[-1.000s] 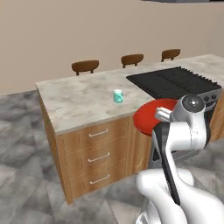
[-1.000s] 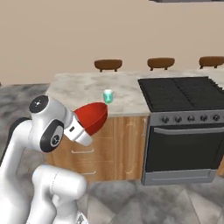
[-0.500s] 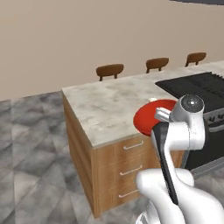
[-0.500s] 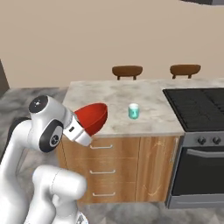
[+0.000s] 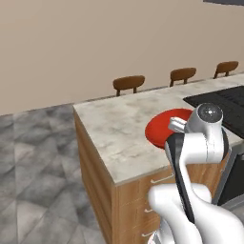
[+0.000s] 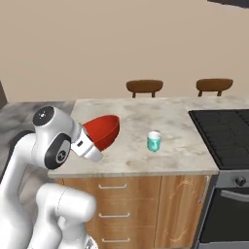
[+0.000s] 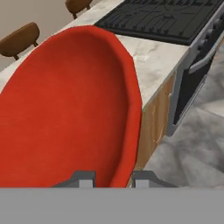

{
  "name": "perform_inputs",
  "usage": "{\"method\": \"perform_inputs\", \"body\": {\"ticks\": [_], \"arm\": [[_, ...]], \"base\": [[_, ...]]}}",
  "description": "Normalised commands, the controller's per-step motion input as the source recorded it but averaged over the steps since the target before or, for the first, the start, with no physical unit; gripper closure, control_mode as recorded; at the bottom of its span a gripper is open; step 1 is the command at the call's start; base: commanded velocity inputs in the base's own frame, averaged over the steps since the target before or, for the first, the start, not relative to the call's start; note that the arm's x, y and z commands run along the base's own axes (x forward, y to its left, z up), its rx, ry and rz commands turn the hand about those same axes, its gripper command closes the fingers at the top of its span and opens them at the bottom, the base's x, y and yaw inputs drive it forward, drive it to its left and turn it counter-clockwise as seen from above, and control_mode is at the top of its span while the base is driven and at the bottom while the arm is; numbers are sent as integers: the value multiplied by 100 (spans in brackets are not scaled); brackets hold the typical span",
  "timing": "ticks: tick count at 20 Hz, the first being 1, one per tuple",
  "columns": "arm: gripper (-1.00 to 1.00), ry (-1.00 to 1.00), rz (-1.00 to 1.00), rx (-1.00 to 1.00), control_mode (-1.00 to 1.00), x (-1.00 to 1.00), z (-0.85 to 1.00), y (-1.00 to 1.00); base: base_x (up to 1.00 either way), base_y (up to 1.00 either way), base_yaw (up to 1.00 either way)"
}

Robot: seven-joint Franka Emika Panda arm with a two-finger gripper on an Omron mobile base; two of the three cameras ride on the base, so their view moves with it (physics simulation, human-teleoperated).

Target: Clear the mugs and bowl far away from the sink.

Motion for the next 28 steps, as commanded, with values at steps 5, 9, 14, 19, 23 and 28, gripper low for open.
{"method": "perform_inputs", "body": {"ticks": [5, 9, 14, 19, 23, 28], "arm": [[100, 0, 0, 0, 100, 0, 0, 0], [100, 0, 0, 0, 100, 0, 0, 0], [100, 0, 0, 0, 100, 0, 0, 0], [100, 0, 0, 0, 100, 0, 0, 0], [100, 0, 13, 3, -100, 0, -13, 0], [100, 6, 4, 0, -100, 0, -11, 0]], "base": [[50, 40, 1], [35, 38, 5], [17, 53, 6], [0, 44, 15], [0, 3, 13], [0, 0, 0]]}}
